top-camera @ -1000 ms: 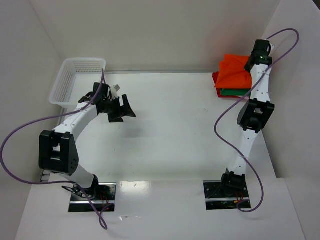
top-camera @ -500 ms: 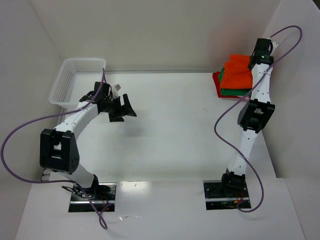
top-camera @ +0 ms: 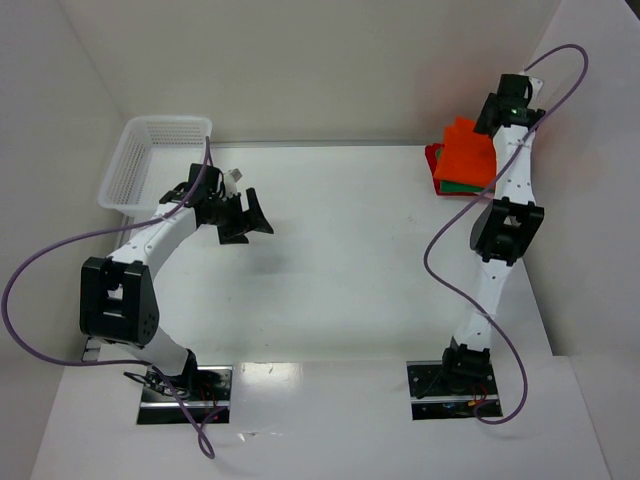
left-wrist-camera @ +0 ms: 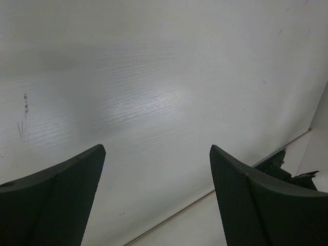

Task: Fold and stack the t-shirts
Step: Put the neatly folded tshirt into the corner of the board with the right arm

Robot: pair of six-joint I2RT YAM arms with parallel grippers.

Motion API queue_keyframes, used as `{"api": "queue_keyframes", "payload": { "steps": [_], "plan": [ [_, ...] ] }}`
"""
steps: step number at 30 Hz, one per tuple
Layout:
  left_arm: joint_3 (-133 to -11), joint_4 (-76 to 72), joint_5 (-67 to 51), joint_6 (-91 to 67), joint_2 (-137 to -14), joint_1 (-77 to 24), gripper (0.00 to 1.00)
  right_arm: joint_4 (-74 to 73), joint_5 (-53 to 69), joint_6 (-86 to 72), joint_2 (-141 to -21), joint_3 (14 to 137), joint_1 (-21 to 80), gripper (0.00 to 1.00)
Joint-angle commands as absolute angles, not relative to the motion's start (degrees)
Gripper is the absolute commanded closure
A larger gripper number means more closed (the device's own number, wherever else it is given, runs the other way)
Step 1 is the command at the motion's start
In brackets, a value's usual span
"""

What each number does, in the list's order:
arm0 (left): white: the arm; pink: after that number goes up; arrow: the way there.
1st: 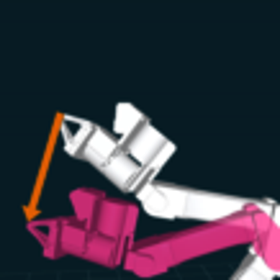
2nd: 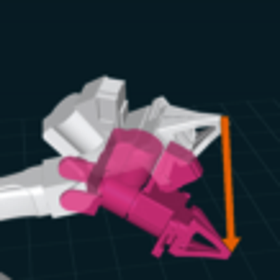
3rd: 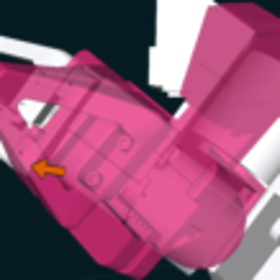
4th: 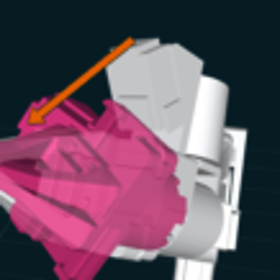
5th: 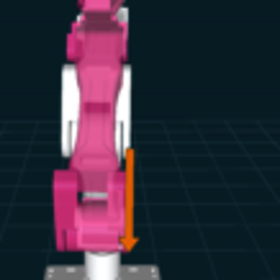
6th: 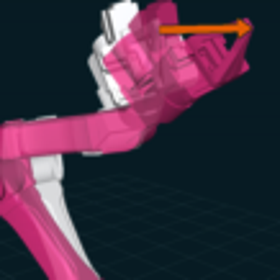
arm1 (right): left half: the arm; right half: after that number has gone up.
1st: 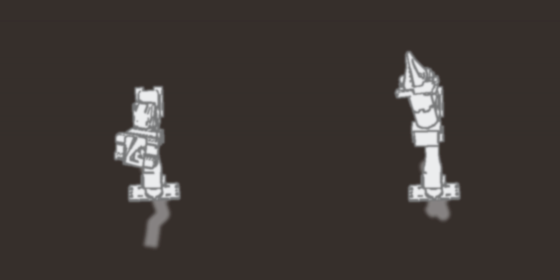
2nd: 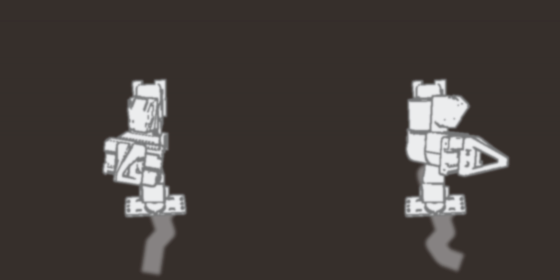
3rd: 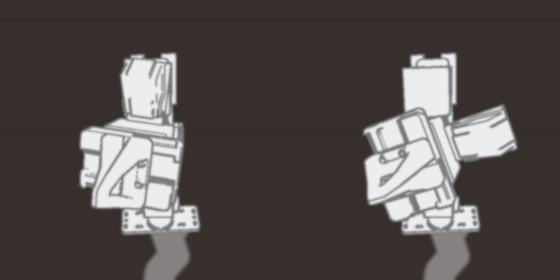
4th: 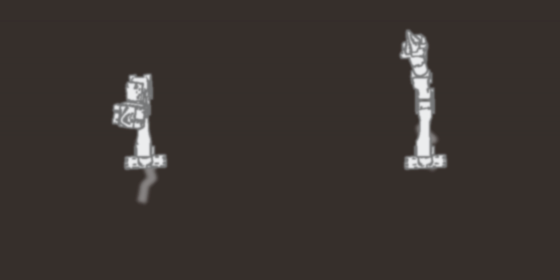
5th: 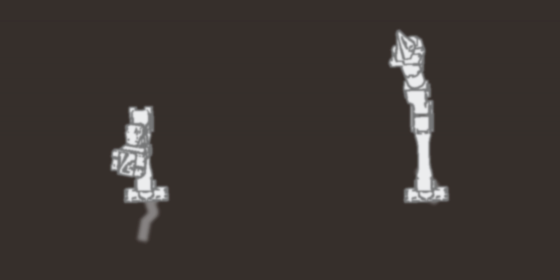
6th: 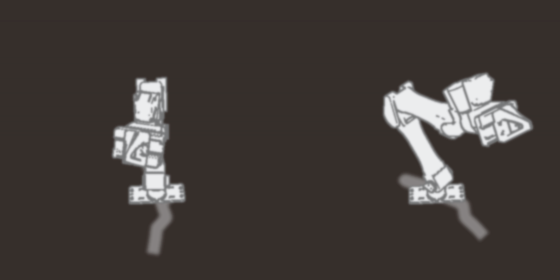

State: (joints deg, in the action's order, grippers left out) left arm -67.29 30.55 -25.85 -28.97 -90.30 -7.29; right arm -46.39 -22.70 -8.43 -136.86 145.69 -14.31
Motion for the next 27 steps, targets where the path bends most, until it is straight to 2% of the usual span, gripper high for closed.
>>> {"api": "queue_keyframes", "payload": {
  "steps": [1, 5, 15, 26, 27],
  "plan": [
    [-68.3, 30.8, -27.2, -30.0, -88.3, -7.5, 0.1, -44.1, -22.7, -7.2, -127.5, 144.8, -9.8, 0.0],
    [-68.3, 30.3, -28.2, -30.0, -86.1, -7.5, 0.1, -40.7, -21.4, -7.2, -121.4, 137.8, -6.5, 0.0],
    [-72.2, 32.3, -25.9, -25.8, -77.3, -7.5, 0.1, -31.2, -21.2, -12.6, -104.3, 103.0, -2.3, 0.0],
    [-74.5, 29.1, -20.5, -22.9, -68.6, -7.5, 0.02, -31.8, -15.1, -21.6, -83.8, 88.1, -2.3, 0.0],
    [-74.5, 29.1, -20.5, -22.4, -68.0, -7.5, 0.02, -30.4, -14.6, -22.4, -81.7, 84.0, -2.3, 0.0]
  ]
}}
